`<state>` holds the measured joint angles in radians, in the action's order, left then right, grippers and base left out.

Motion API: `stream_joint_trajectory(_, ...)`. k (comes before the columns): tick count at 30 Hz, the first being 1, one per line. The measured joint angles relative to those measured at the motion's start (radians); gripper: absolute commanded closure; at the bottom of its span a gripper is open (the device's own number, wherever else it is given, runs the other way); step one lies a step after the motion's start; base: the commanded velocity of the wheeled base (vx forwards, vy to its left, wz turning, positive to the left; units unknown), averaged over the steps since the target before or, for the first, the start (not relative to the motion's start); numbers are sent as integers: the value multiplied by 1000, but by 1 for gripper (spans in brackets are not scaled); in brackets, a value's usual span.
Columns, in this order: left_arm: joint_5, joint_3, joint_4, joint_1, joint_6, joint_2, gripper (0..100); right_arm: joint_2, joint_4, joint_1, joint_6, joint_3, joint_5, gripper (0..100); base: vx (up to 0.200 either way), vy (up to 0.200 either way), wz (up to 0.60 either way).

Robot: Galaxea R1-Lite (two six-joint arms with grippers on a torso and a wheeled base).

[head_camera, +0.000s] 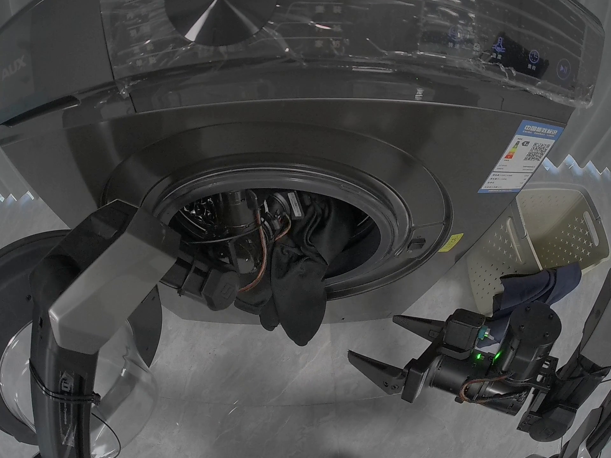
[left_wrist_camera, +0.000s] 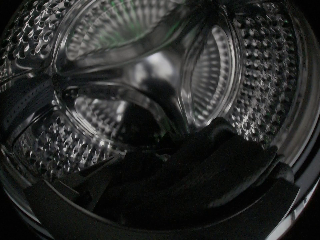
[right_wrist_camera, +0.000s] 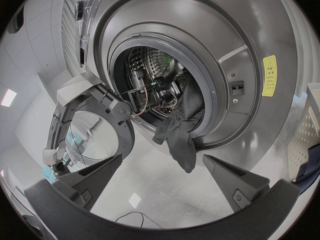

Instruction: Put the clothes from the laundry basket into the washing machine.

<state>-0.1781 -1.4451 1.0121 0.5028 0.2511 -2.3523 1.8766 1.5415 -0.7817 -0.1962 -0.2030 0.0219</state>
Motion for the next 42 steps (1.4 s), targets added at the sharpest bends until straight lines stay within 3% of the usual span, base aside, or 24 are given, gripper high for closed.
stream_joint_trajectory(7, 73, 223, -48, 30, -1, 83, 0, 0, 0, -2, 0, -2, 0, 0, 0, 0, 0)
stream_joint_trajectory(12, 90, 263, -71, 44, -7, 97, 0, -1, 0, -3, 0, -3, 0, 0, 0, 0, 0)
stream_joint_trajectory(13, 91, 262, -83, 44, -8, 94, 100, -1, 0, -4, 0, -4, 0, 0, 0, 0, 0)
stream_joint_trajectory(20, 116, 247, -141, 41, -12, 66, 100, -1, 1, -9, 0, -7, 0, 0, 0, 0, 0)
stream_joint_trajectory(27, 107, 160, -156, 37, -7, 28, 100, -1, 1, -10, 0, -13, -1, 0, 0, 0, 0)
stream_joint_trajectory(32, 57, 32, -148, 22, 7, -7, 100, -1, 1, -10, 0, -18, -2, 0, 0, 0, 0)
stream_joint_trajectory(40, -29, -174, -103, 4, 63, -59, 100, -1, 1, -10, 0, -23, -2, 0, 0, 0, 0)
stream_joint_trajectory(41, -31, -185, -98, 4, 65, -63, 0, -1, 1, -10, -1, -23, -2, 0, 0, 0, 0)
stream_joint_trajectory(42, -32, -189, -93, 4, 67, -66, 0, -1, 1, -10, -1, -24, -2, 0, 0, 0, 0)
